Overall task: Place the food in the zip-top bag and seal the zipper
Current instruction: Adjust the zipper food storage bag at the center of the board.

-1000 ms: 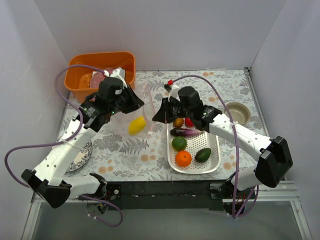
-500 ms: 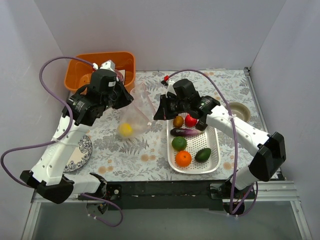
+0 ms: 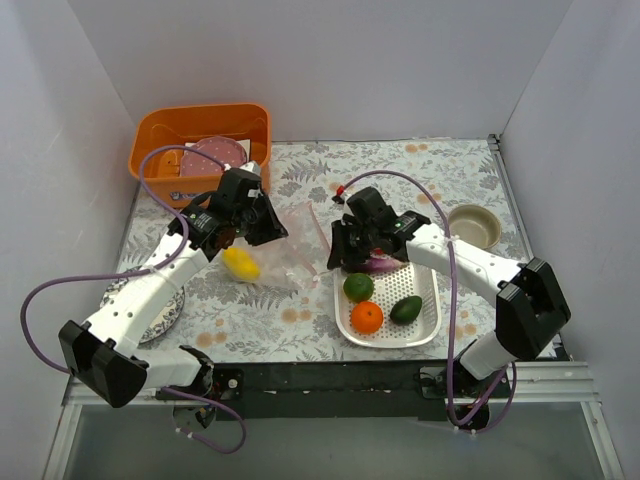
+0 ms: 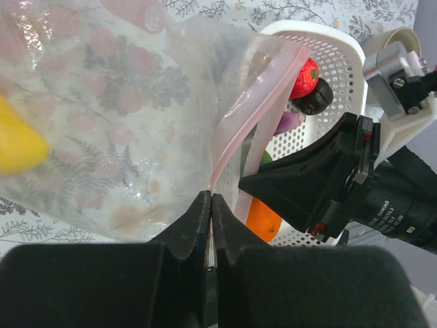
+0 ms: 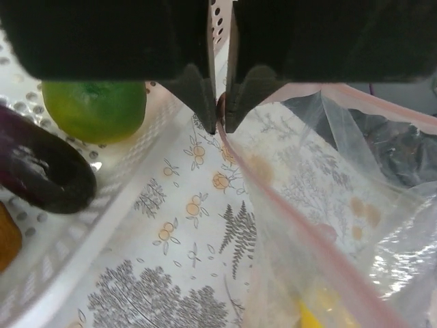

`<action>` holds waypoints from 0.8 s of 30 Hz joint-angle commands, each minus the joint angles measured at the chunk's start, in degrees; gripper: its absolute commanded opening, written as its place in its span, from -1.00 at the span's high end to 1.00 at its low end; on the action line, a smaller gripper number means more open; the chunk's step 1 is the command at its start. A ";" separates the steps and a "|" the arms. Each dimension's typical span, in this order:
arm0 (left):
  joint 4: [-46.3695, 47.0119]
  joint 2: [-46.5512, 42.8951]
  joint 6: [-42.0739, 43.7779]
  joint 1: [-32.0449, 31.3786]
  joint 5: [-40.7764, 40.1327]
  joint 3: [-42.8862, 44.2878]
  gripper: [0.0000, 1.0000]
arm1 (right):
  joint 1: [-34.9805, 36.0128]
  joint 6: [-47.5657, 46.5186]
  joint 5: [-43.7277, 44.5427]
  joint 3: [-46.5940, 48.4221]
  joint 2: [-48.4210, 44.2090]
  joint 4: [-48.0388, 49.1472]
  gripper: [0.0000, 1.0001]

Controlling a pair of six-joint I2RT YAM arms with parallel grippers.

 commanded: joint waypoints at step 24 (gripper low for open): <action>15.77 -1.76 1.74 0.17 8.62 -11.28 1.00 | -3.56 -0.76 5.08 -15.36 -18.54 -10.04 -0.71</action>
